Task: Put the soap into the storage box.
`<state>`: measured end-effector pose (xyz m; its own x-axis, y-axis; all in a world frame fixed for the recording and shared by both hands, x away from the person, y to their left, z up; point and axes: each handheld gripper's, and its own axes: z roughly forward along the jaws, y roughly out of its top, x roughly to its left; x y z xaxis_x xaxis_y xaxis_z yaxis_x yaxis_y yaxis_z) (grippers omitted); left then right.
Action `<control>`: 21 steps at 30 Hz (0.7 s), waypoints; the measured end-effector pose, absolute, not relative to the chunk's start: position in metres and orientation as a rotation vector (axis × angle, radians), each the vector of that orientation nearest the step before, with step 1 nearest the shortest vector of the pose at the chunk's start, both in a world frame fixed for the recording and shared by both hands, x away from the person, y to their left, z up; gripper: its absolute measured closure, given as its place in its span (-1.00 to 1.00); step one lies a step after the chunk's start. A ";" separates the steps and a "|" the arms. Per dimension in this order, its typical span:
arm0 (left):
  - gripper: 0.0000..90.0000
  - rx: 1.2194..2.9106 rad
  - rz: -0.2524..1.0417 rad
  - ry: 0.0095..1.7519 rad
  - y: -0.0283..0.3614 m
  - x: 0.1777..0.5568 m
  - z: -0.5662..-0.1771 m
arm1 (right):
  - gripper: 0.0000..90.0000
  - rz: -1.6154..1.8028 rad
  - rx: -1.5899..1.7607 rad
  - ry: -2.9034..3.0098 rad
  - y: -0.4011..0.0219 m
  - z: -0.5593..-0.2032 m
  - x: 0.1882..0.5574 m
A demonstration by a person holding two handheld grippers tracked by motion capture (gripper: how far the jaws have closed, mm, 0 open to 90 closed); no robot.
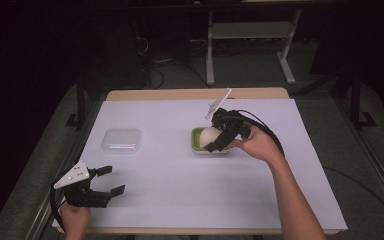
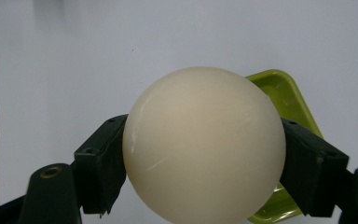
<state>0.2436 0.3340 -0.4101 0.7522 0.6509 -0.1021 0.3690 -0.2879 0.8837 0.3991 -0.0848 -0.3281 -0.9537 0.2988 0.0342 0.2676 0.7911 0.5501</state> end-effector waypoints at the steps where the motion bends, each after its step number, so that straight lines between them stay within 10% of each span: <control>1: -0.71 1.909 0.339 0.781 0.334 0.244 -0.410 | -0.49 0.891 0.453 2.917 -0.084 -0.327 0.401; 21: -0.71 1.909 0.335 0.780 0.334 0.244 -0.410 | -0.49 0.836 0.571 2.892 -0.078 -0.338 0.425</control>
